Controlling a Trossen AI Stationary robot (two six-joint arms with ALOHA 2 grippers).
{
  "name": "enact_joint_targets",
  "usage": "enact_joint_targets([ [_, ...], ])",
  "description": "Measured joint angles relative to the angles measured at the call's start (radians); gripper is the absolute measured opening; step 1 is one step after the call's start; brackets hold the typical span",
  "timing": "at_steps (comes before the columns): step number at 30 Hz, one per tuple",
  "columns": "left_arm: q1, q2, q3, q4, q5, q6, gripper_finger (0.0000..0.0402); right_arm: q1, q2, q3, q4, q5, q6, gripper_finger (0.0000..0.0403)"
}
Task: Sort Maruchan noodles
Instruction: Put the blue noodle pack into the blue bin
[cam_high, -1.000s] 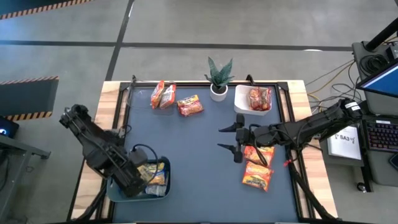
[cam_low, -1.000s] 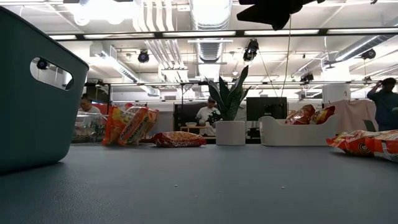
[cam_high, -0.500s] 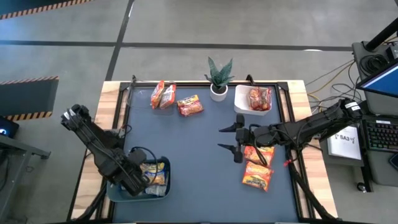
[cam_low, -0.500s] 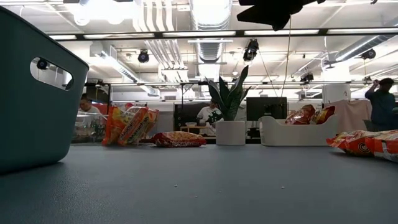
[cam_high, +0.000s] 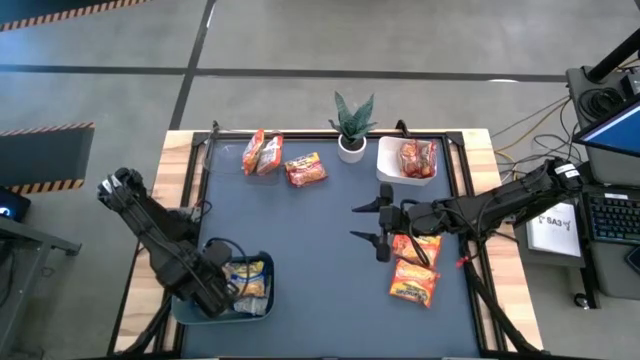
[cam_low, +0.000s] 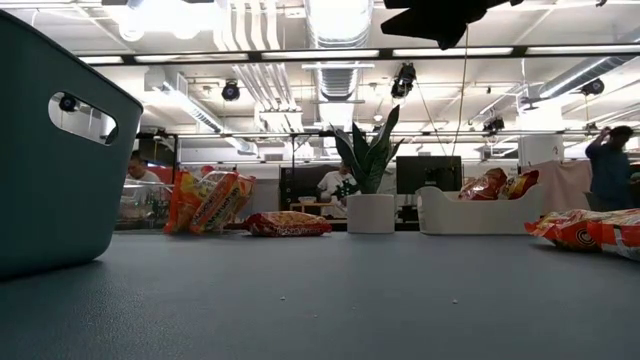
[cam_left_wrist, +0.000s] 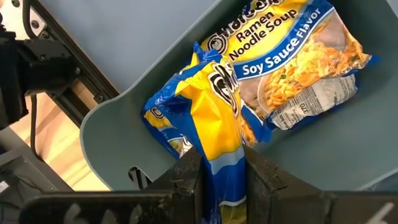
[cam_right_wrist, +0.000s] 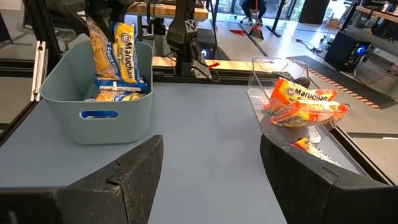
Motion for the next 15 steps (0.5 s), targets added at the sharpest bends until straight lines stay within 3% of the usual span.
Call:
enact_joint_targets([
  [5,-0.011,-0.007,0.000,-0.001,0.004,-0.030,0.0066,0.000,0.000,0.000,0.000,0.000,0.000,0.0256],
  [15,-0.018,-0.011,-0.012,-0.026,0.112,-0.025,0.0153,0.000,0.000,0.000,0.000,0.000,0.000,0.0256],
])
